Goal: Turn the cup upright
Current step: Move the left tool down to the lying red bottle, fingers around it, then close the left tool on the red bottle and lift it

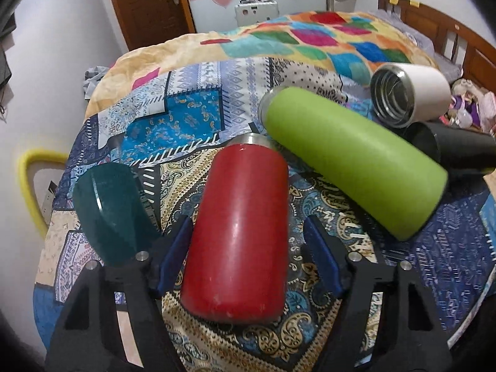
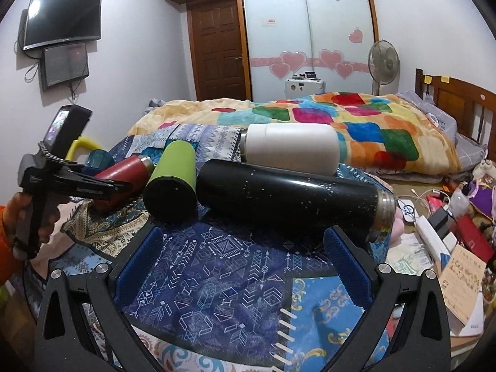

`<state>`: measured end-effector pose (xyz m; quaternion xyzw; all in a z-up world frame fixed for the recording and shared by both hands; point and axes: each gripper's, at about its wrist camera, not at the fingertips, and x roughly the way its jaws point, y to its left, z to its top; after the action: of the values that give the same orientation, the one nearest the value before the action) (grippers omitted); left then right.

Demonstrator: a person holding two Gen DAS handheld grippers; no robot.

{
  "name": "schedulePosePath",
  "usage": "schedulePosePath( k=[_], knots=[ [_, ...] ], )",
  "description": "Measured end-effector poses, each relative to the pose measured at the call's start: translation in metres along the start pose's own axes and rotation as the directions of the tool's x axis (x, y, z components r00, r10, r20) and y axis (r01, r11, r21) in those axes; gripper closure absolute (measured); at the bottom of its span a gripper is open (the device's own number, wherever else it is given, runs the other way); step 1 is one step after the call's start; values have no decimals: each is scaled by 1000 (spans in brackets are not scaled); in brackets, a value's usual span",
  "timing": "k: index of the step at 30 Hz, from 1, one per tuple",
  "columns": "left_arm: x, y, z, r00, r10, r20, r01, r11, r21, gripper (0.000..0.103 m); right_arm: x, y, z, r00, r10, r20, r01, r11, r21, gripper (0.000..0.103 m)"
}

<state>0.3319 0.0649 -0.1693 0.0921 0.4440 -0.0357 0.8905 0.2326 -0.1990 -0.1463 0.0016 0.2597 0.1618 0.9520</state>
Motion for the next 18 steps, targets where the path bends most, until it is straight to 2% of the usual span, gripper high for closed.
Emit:
schedulePosePath(
  k=[3, 5, 11, 13, 18],
  knots=[
    [9, 1, 2, 1000, 7, -15, -7, 1000, 0, 37, 2, 1, -2, 1000, 2, -1, -2, 1000, -2, 0],
    [16, 7, 4, 1000, -16, -25, 15, 1000, -17, 39, 4, 2, -3, 1000, 3, -6, -3, 1000, 1, 0],
    [15, 5, 4, 999, -32, -28, 32, 999, -17, 40, 4, 1, -4, 1000, -4, -10, 4, 1000, 2, 0],
    [9, 1, 1, 998, -55, -27, 55, 998, -11, 40, 2, 0, -3, 1000, -7, -6, 7, 1000, 3, 0],
    [-15, -12, -8, 999, -48, -3, 48, 999, 23, 41, -3, 0, -1, 1000, -5, 3, 5, 1000, 9, 0]
  ],
)
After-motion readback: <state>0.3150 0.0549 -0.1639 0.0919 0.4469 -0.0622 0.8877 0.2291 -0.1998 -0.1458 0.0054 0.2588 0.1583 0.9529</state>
